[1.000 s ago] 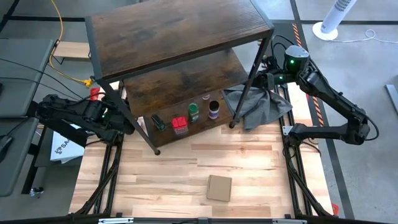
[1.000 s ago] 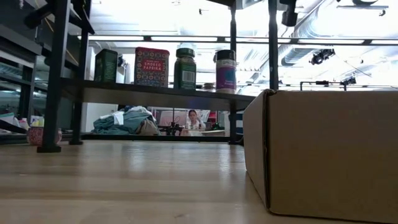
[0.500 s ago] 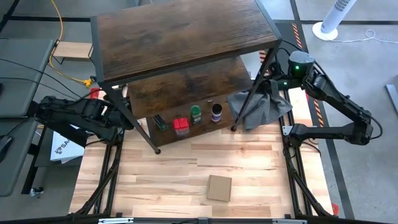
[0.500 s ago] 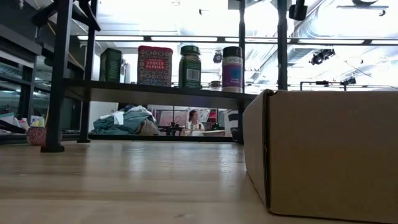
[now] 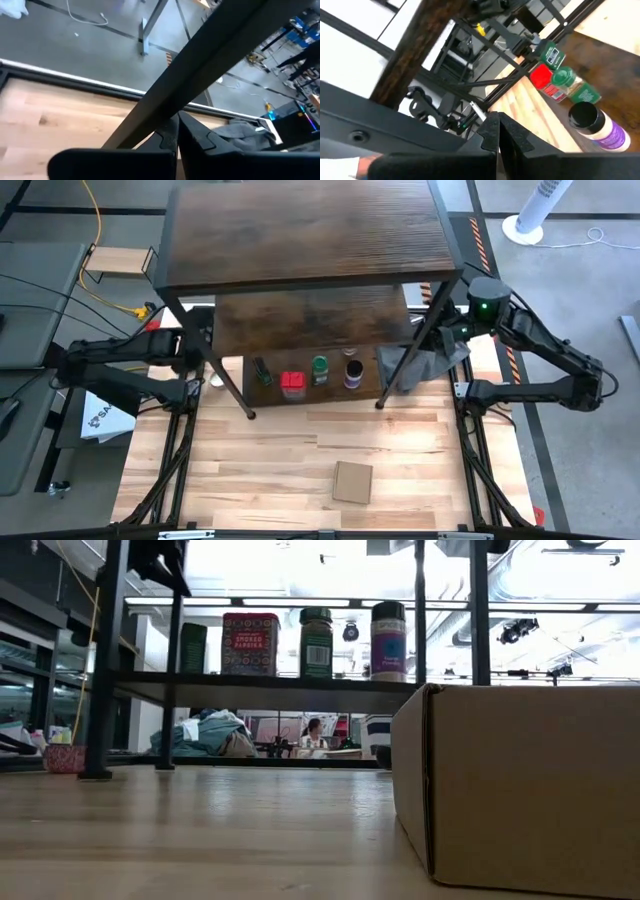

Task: Shelf spices
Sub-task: Move the shelf to the top of the table

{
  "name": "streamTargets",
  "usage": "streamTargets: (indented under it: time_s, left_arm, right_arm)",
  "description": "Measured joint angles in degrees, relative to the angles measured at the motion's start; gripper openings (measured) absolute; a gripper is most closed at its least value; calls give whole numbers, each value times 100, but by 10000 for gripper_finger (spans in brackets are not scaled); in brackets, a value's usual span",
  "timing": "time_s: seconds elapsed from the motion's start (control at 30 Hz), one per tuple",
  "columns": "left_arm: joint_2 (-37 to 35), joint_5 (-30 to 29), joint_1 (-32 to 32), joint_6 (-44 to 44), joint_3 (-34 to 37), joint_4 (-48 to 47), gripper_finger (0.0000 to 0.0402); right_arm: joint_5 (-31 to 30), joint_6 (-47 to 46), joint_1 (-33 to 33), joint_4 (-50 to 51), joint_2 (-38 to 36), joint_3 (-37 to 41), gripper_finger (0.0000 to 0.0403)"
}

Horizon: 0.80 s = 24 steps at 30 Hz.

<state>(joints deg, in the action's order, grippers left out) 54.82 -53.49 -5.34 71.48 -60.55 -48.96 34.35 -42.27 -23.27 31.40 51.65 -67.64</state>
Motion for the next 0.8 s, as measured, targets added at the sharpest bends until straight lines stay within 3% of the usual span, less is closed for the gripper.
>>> streamTargets:
  time_s: [0.17,0.47,0.8]
  left_arm:
    - [108,412,-396,-323,0,292,0]
    - [3,679,-455,-575,-15,175,0]
    - [-434,1364,-448,-872,-39,-579,0]
  right_arm:
    - [-423,-27,363,24,-39,0,0]
    - [-716,115,430,37,-39,0,0]
    - [-777,656,419,118,-39,0,0]
